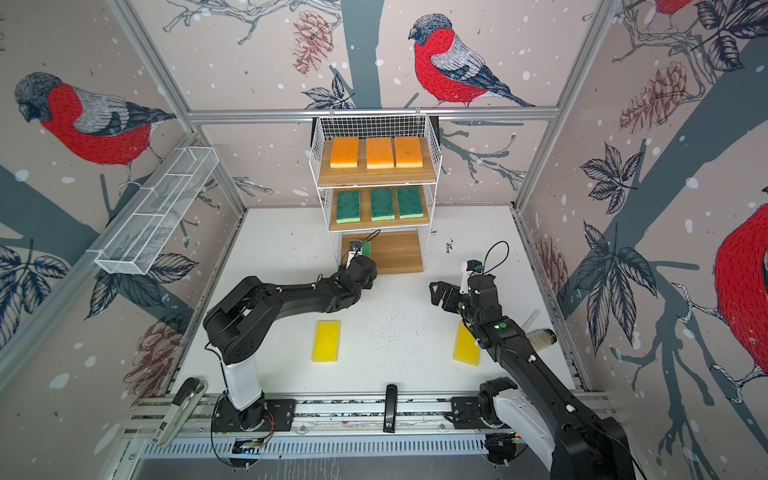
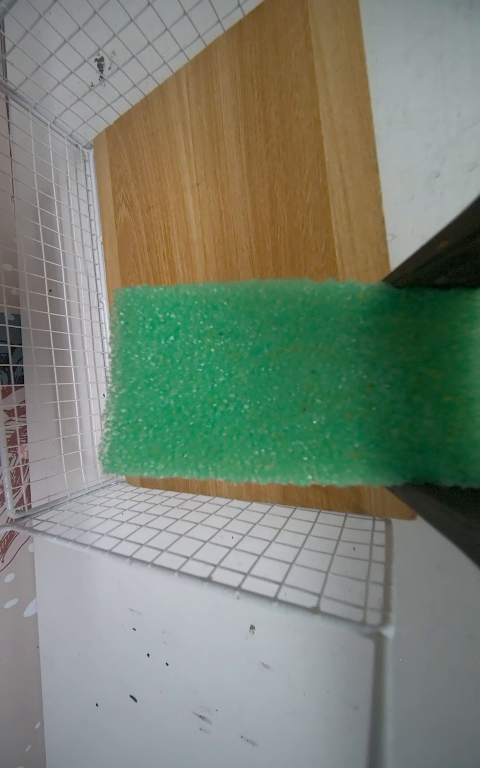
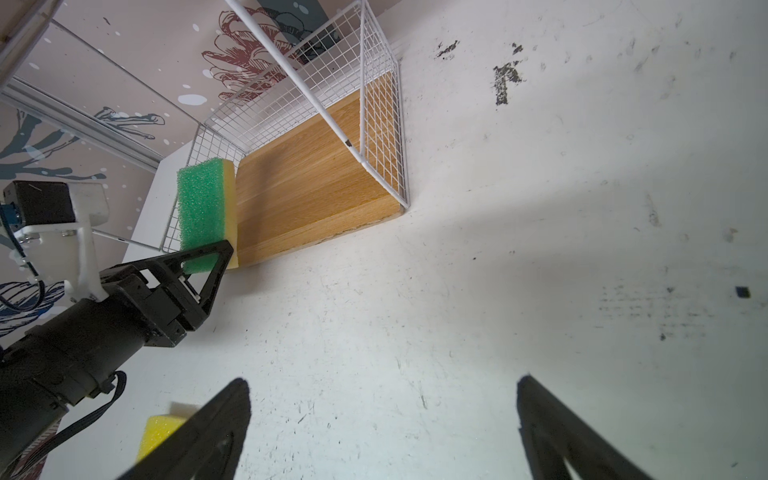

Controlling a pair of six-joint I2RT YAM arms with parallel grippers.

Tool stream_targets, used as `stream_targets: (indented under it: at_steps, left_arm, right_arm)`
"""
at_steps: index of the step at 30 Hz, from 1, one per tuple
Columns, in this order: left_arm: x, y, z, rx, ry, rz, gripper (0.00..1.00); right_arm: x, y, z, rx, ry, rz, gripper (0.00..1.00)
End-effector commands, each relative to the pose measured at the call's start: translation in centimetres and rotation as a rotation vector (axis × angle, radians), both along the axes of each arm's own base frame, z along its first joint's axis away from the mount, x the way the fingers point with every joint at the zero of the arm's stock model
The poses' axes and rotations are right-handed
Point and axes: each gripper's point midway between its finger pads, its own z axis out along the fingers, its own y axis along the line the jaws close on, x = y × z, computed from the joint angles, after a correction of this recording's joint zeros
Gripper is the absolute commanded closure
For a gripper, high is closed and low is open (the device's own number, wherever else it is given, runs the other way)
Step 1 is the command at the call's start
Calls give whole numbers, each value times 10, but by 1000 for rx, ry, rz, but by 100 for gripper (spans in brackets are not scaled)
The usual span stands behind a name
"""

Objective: Place and organize the cleaning sponges onto the shelf

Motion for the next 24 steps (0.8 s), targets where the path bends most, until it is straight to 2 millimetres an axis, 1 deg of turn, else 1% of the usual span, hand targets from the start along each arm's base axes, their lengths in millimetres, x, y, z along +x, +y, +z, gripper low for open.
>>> stream_targets:
  at_steps: [1, 11, 16, 24]
  left_arm:
    - [10, 0, 8, -17, -42, 39, 37]
    - [18, 8, -8, 5, -5, 65, 36]
    - [24, 5, -8, 15, -8, 50, 36]
    - [31, 8, -17, 33, 1, 90, 36]
  right_arm:
    - [5, 3, 9, 20, -34, 3, 1]
    - [6, 4, 10, 17, -39, 7, 0]
    - [8, 5, 8, 17, -34, 10, 1]
    - [10, 6, 8, 17, -29, 15, 0]
